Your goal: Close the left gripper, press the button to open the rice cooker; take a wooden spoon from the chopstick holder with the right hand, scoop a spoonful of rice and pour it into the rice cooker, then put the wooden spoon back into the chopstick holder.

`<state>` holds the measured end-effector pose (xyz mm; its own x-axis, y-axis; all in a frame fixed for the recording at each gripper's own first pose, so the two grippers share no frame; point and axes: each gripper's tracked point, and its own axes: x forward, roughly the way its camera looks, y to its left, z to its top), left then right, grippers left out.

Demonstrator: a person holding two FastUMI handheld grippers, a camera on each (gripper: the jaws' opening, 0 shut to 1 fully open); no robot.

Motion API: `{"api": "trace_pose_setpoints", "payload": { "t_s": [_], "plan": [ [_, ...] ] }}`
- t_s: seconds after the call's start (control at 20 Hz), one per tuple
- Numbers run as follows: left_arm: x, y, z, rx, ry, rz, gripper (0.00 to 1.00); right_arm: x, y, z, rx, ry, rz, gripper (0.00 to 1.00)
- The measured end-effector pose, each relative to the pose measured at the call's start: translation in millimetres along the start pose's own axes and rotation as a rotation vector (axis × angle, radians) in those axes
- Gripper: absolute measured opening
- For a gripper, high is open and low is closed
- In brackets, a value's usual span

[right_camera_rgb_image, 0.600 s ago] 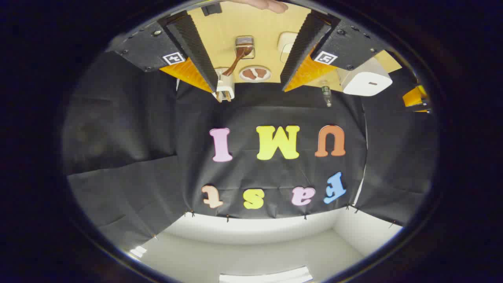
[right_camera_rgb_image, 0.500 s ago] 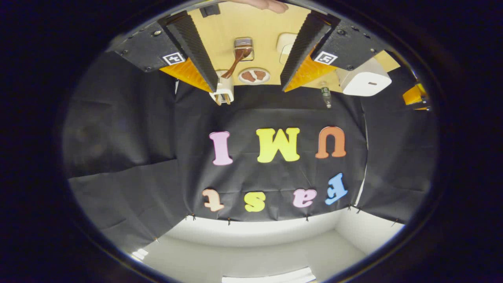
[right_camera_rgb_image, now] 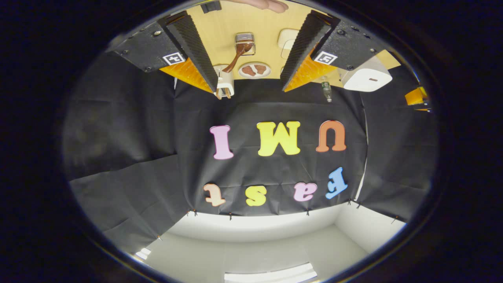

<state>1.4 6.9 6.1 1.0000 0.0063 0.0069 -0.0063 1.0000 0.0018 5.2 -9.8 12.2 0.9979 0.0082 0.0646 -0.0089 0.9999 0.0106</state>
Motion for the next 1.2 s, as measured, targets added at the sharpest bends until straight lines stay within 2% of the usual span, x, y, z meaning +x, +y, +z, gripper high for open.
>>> {"api": "trace_pose_setpoints", "payload": {
  "t_s": [0.2,0.6,0.7,0.85,0.95,1.0,1.05,1.2],
  "plan": [
    [3.4,7.1,1.6,-0.002,-0.008,0.012,0.94,-2.8,0.5,2.0,0.006,-0.023,0.006,1.00],
    [19.4,9.3,-3.8,-0.057,0.000,-0.027,0.94,1.6,1.1,-8.3,-0.018,-0.038,0.000,1.00],
    [25.1,9.9,-7.4,-0.065,0.009,-0.041,0.87,5.9,0.2,-11.2,-0.022,-0.037,-0.004,1.00],
    [37.4,19.3,-13.0,-0.053,0.018,-0.044,0.71,13.3,5.4,-18.1,-0.015,-0.026,0.004,1.00],
    [45.4,19.7,-15.8,-0.030,0.024,-0.060,0.67,18.5,7.6,-22.3,-0.007,-0.022,0.010,1.00],
    [48.0,22.3,-18.6,-0.020,0.036,-0.061,0.50,21.5,8.3,-25.2,-0.004,-0.019,0.009,1.00],
    [50.3,22.9,-22.0,-0.007,0.051,-0.078,0.40,23.4,7.9,-28.9,-0.001,-0.015,0.003,1.00],
    [58.6,36.9,-24.4,0.027,0.075,-0.067,0.37,31.5,10.5,-41.0,0.003,0.008,0.000,1.00]
  ]
}}
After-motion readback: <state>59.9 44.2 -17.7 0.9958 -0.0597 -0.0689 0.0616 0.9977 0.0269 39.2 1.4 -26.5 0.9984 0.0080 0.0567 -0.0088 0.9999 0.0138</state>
